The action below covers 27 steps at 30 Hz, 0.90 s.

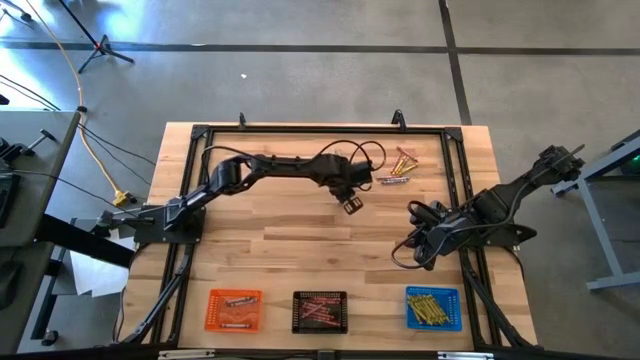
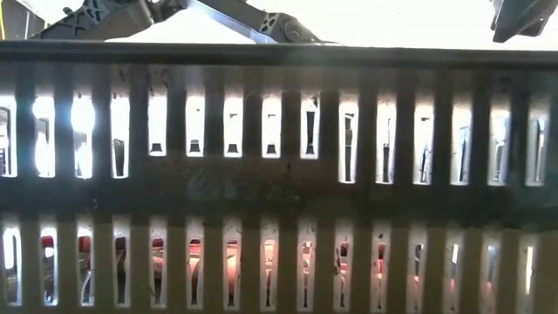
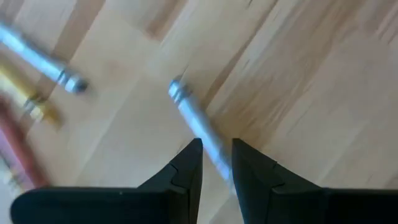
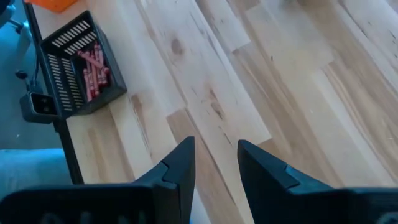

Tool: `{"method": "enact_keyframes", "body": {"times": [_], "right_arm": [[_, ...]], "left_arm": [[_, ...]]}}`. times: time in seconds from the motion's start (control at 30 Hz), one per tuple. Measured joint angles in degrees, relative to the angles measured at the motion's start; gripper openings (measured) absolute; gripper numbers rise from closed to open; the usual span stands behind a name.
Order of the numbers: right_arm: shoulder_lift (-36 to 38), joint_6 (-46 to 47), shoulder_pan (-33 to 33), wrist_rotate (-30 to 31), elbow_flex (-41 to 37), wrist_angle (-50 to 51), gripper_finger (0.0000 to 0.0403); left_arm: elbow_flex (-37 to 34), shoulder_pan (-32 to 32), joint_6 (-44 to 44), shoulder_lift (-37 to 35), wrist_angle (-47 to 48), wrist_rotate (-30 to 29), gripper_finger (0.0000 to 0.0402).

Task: Sort crayons
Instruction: Put the gray crayon into the orange bin

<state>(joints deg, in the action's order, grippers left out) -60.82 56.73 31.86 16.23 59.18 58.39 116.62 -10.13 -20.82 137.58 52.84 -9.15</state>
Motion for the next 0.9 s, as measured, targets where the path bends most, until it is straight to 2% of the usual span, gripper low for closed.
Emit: {"method": "enact_keyframes", "body": {"times": [0.17, 0.67, 0.77, 0.83, 0.9], "right_arm": [[0.0, 1.1, 0.0, 0.1, 0.0, 0.0, 0.0105], [0.0, 3.8, 0.0, -0.3, 0.0, 0.0, 0.0105], [0.0, 3.8, 0.0, -0.4, 0.0, 0.0, 0.0105], [0.0, 3.8, 0.0, -0.9, 0.0, 0.0, 0.0105], [0.0, 3.7, 0.0, -1.3, 0.0, 0.0, 0.0105]], "left_arm": [[0.0, 0.0, 0.1, 1.3, -4.3, 0.0, 0.0072], [1.5, 0.0, 3.1, 2.3, -5.2, 0.3, 0.0072], [3.5, 0.0, 6.7, 2.2, -1.0, 2.4, 0.0072], [5.0, 0.0, 9.1, 2.2, 7.1, 2.2, 0.0072], [6.5, -0.3, 7.5, 2.2, 16.4, 1.0, 0.0072]]}}
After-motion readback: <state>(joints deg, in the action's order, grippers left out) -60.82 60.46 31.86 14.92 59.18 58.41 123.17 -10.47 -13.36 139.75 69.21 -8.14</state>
